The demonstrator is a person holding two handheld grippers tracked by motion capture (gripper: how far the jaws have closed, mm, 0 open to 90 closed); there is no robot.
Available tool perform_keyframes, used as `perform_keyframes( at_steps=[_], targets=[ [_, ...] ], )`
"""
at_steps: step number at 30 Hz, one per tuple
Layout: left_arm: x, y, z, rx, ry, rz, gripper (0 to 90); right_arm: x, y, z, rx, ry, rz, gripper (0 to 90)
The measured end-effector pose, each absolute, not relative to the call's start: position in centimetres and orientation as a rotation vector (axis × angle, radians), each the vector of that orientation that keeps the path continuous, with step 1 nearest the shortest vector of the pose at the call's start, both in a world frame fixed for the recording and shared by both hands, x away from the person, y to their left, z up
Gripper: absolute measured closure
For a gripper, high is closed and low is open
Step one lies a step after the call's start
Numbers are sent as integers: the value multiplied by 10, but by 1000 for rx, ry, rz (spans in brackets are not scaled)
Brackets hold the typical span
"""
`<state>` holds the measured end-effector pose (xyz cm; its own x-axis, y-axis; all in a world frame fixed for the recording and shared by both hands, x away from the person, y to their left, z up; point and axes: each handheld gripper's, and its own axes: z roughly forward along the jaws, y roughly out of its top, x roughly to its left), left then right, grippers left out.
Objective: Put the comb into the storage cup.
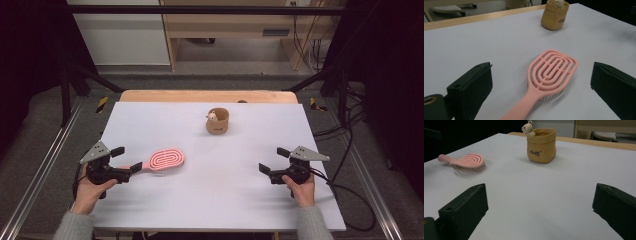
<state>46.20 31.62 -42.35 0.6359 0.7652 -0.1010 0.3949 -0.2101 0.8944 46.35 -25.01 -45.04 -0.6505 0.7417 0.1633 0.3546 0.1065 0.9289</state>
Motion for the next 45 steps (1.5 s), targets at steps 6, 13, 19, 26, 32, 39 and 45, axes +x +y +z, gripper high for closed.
perform_keyframes(
  at_steps=[6,13,19,26,32,39,45],
  targets=[
    [467,318,-427,1856,990,490,123,464,-250,-451,1072,2049,1554,3],
    [469,321,-430,1860,1037,549,217,464,-250,-451,1069,2050,1551,3],
    [470,323,-431,1861,1067,581,355,464,-250,-451,1069,2053,1550,3],
    [471,327,-431,1864,1112,584,508,464,-250,-451,1070,2053,1549,3],
    [472,326,-432,1891,1152,606,619,464,-250,-451,1070,2053,1549,3],
    [473,326,-435,1910,1196,613,738,464,-250,-451,1072,2055,1549,3],
    [475,324,-438,1930,1209,625,805,464,-250,-451,1071,2055,1550,3]
  ],
)
